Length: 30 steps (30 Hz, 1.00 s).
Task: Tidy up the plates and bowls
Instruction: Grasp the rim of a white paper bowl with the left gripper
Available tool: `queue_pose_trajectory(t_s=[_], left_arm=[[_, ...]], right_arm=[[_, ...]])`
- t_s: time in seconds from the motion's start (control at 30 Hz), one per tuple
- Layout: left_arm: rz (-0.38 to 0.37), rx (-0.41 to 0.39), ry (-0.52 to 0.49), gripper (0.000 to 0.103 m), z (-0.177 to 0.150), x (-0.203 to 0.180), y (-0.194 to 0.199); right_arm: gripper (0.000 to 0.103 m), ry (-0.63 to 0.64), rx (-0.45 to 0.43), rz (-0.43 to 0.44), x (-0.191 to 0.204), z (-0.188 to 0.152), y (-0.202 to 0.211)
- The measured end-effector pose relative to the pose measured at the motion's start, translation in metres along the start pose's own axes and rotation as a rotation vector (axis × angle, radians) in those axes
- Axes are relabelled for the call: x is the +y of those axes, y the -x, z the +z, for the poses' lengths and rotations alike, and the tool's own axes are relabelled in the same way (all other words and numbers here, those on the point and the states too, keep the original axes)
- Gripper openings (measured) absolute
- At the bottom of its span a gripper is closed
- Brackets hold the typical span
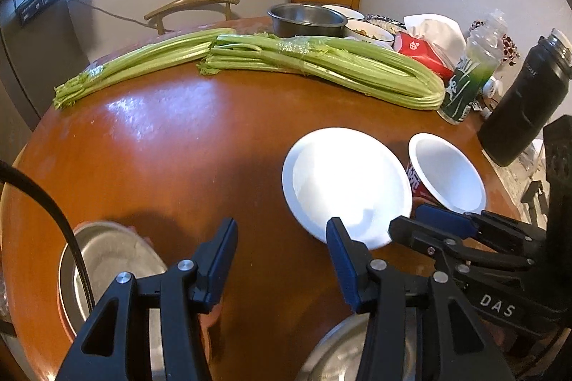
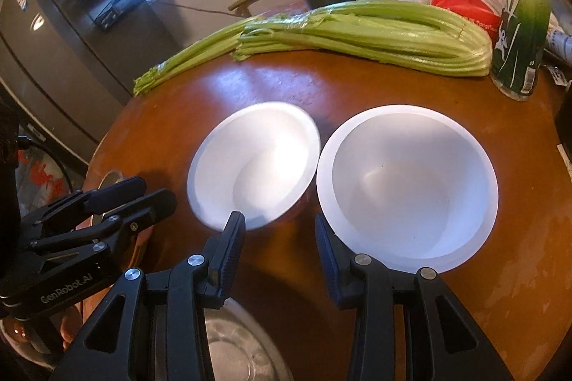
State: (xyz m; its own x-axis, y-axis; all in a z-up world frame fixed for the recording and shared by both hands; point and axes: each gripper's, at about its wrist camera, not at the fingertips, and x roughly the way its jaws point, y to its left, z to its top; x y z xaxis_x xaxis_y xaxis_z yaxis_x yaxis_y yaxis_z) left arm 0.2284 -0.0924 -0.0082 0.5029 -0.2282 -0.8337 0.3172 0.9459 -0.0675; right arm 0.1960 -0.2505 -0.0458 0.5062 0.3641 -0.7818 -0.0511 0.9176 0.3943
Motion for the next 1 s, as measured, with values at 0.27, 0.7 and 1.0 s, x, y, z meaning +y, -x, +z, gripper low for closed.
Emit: queue_pose_trajectory(t_s=[0.27, 0.7, 1.0], left_arm=[[-0.010, 0.026, 0.010, 0.051, 0.011, 0.002, -0.024], [-0.043, 0.060, 0.017, 0.047, 0.010, 0.002, -0.044], [-0.033, 0.044, 0.019, 0.046, 0.005, 0.002, -0.032]], right_arm=[[0.042, 0.024, -0.011, -0.014, 0.008, 0.009, -0.011], [0.027, 0.081, -0.037, -0.061, 0.014, 0.013, -0.023], [0.027, 0.077, -0.040, -0.051, 0.016, 0.010, -0.017]])
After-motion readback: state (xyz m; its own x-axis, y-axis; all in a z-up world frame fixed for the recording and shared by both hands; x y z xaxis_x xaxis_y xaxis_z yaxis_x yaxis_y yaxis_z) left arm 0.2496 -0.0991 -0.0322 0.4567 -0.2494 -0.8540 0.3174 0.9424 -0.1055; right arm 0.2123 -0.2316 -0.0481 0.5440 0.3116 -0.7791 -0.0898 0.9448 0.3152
